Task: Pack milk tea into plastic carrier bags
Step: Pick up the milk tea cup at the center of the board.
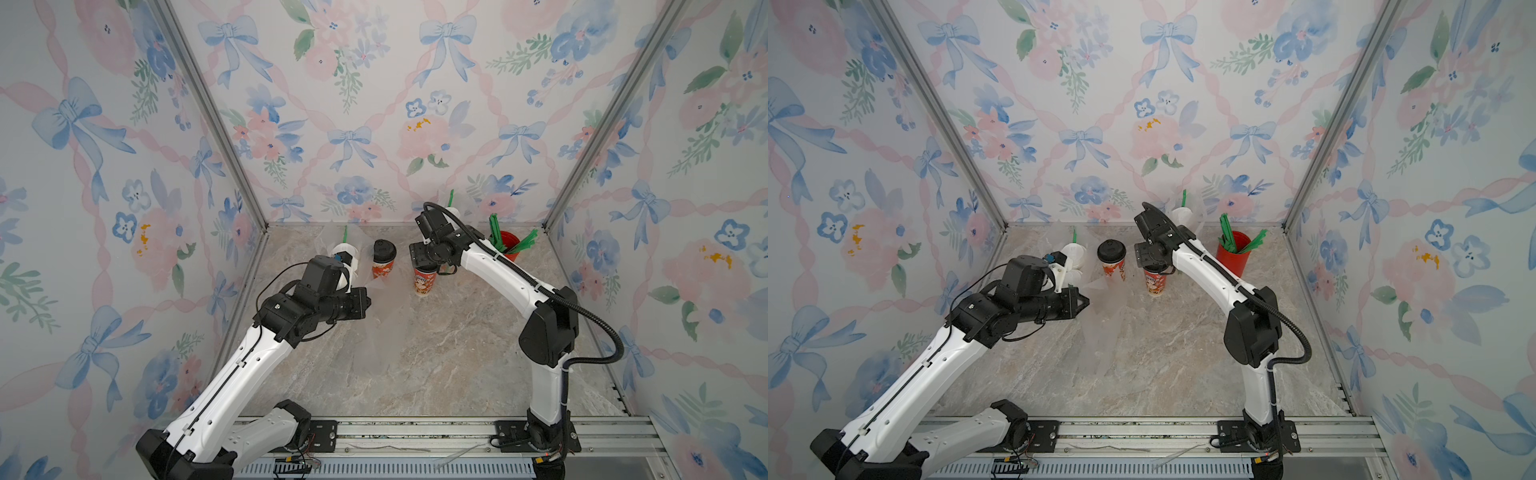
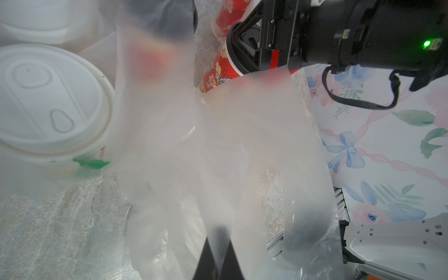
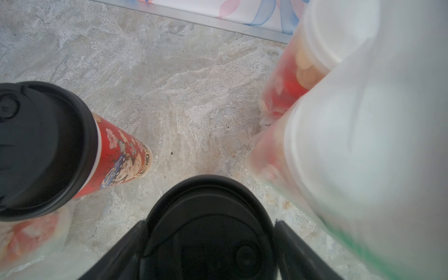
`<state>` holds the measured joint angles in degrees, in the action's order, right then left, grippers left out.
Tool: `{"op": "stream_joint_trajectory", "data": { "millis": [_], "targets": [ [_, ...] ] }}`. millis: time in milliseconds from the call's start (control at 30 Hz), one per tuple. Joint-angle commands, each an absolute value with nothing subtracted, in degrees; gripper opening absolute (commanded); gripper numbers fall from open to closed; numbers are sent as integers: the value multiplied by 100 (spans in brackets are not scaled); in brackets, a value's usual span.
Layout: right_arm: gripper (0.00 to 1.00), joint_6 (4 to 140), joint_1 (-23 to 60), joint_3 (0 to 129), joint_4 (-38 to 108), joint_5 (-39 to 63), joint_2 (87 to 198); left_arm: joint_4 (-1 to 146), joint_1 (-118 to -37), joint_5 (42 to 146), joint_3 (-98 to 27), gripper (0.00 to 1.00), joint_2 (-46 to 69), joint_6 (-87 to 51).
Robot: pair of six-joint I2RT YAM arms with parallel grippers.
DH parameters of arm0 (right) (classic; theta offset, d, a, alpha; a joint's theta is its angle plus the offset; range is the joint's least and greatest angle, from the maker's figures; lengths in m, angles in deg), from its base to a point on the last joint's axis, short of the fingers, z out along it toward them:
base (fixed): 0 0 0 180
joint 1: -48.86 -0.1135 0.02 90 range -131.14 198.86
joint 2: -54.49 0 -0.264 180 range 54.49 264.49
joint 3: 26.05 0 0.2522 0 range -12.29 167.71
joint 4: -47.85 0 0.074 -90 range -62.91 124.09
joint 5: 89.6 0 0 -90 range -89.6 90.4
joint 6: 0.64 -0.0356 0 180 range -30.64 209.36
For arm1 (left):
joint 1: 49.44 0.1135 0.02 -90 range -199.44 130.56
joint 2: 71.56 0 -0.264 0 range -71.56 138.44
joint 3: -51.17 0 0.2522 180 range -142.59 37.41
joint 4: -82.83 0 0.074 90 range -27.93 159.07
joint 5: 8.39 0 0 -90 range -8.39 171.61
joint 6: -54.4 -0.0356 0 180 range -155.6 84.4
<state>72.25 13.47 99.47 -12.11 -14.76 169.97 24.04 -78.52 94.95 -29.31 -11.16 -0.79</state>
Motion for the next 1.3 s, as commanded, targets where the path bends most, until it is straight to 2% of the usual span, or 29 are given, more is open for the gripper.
{"op": "stream_joint_trajectory", "data": {
  "millis": [0,633,1133,1267],
  "targets": [
    [82,7214,1288,10176,-1602,-1651,17134,2433,-7800,9497,-2865,0,-1226,-5],
    [84,7024,1194,10479,-1843,-1640,17336,2450,-7769,9520,-2828,0,-1252,-18],
    [73,6941,1175,10504,-1970,-1600,17341,2449,-7754,9516,-2798,0,-1276,10],
    [78,6910,1180,10533,-2050,-1554,17365,2443,-7755,9526,-2803,0,-1270,19]
  ]
}}
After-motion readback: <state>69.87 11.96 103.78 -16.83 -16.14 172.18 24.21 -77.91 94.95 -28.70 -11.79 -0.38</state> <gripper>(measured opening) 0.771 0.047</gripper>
